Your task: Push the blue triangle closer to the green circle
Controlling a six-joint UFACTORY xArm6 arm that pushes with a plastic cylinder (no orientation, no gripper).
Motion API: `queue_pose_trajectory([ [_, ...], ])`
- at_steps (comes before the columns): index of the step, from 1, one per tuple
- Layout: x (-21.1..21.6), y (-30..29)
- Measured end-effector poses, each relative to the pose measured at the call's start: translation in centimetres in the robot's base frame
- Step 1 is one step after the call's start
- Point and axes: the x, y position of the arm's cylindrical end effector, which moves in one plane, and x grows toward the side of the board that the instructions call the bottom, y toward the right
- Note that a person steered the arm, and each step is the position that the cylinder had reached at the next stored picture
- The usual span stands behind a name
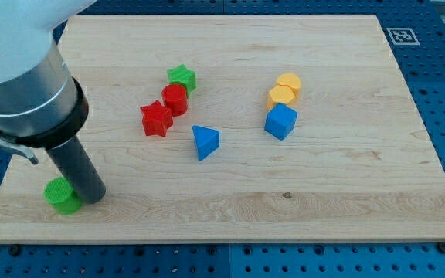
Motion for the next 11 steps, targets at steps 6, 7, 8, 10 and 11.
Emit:
queue_pose_trajectory([
  [6, 2.4, 8.9],
  [7, 2.4, 14.0],
  [8, 1.7, 17.7],
  [10, -3.4, 21.3],
  [11, -7.0, 21.3],
])
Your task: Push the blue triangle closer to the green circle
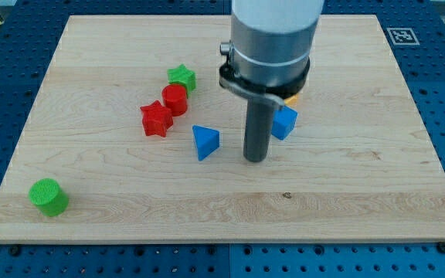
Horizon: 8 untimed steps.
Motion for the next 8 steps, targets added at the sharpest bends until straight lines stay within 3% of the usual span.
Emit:
queue_pose_trajectory([
  [2, -3.5, -1.2],
  [5, -3.4, -7.0],
  [8, -2.1, -5.6],
])
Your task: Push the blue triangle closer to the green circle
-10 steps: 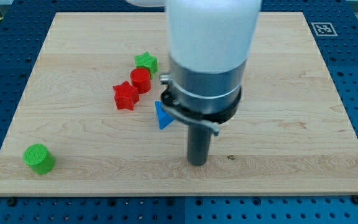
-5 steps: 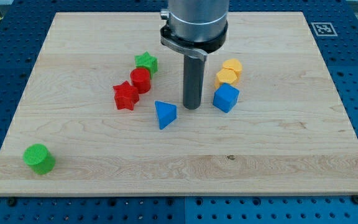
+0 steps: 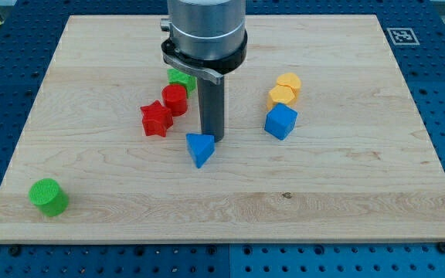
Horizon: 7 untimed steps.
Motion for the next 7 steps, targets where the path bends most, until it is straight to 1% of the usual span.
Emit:
queue_pose_trajectory([
  [4, 4.0, 0.0],
  [6, 5.2, -2.7],
  [7, 6.7, -4.1],
])
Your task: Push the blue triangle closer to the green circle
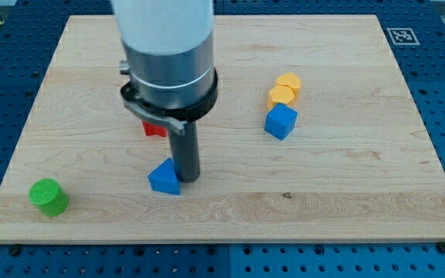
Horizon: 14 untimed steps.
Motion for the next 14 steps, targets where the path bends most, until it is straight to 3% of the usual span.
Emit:
queue_pose_trajectory([
  [7, 6.2, -7.4],
  [11, 4.2, -9.7],
  [14, 5.1, -10.9],
])
